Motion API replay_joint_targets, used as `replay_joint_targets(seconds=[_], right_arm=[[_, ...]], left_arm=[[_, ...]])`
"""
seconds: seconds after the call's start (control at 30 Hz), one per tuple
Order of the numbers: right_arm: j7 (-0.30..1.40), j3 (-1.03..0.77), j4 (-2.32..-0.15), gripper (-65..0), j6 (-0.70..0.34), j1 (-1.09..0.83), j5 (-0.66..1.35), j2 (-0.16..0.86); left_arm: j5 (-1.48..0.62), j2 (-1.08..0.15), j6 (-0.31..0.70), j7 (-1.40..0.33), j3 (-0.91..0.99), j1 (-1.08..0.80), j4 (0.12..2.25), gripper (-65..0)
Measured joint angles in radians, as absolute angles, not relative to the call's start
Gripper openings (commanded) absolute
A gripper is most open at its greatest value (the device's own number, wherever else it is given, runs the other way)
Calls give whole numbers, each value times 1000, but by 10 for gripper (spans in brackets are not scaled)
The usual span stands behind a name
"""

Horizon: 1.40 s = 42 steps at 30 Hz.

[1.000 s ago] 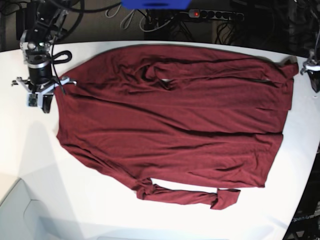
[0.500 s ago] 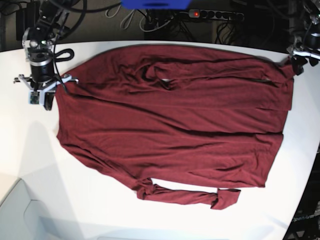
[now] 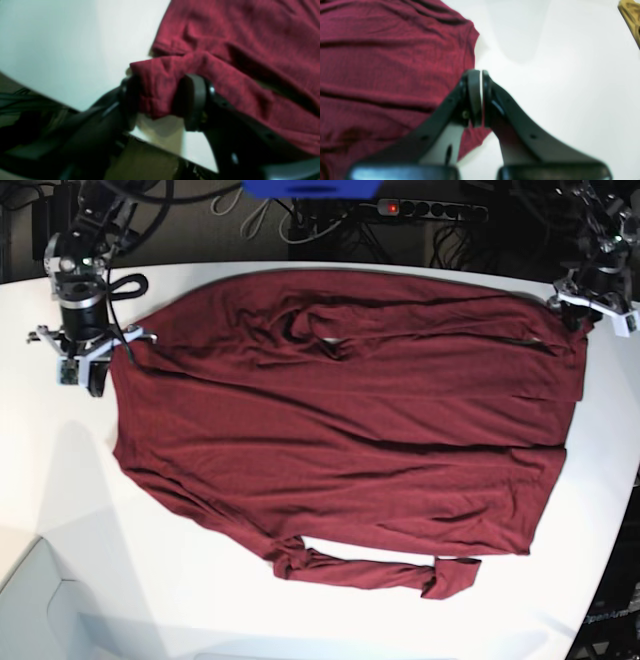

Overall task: Layout the t-shirt on the table in an organized manner, then fold the t-shirt properly
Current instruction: 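Move the left gripper back to the shirt's shoulder corner and grasp it, then pull the collar corner with the right gripper away from the left gripper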

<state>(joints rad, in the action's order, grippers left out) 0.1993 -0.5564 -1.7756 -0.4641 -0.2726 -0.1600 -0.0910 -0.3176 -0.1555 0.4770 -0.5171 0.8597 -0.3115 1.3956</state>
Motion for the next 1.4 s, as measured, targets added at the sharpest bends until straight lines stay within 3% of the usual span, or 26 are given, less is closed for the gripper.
replay_joint_targets(seconds=[0.17,0.37,0.47,0.63,1.0,1.23,1.4], right_arm=[[198,-555,-1776,-650,-464,-279,-160,-91],[199,-437,-1820,-650,-474,-393,-160,-88],[199,-378,-1851,-650,-574,-455,-161,-91],[199,-323,-1871,-650,-606,-506,-160,-118],[199,-233,-1867,-376,-608,-591,-160,-110],[198,-225,-1748,-292,-609,-586,-168,-110],[189,-227,-1736,-283,-608,-583,-159,-108]], left_arm=[[-317,-152,479,-528,857,-319,1426,-650],[-317,-152,479,-528,858,-316,1446,-648],[-316,-152,479,-529,858,-317,1446,-648],[-315,-152,479,-528,854,-315,1446,-648],[-315,-152,479,-528,855,-316,1446,-648],[-315,-153,479,-528,857,-319,1446,-648],[-315,-152,479,-529,857,-318,1446,-648]])
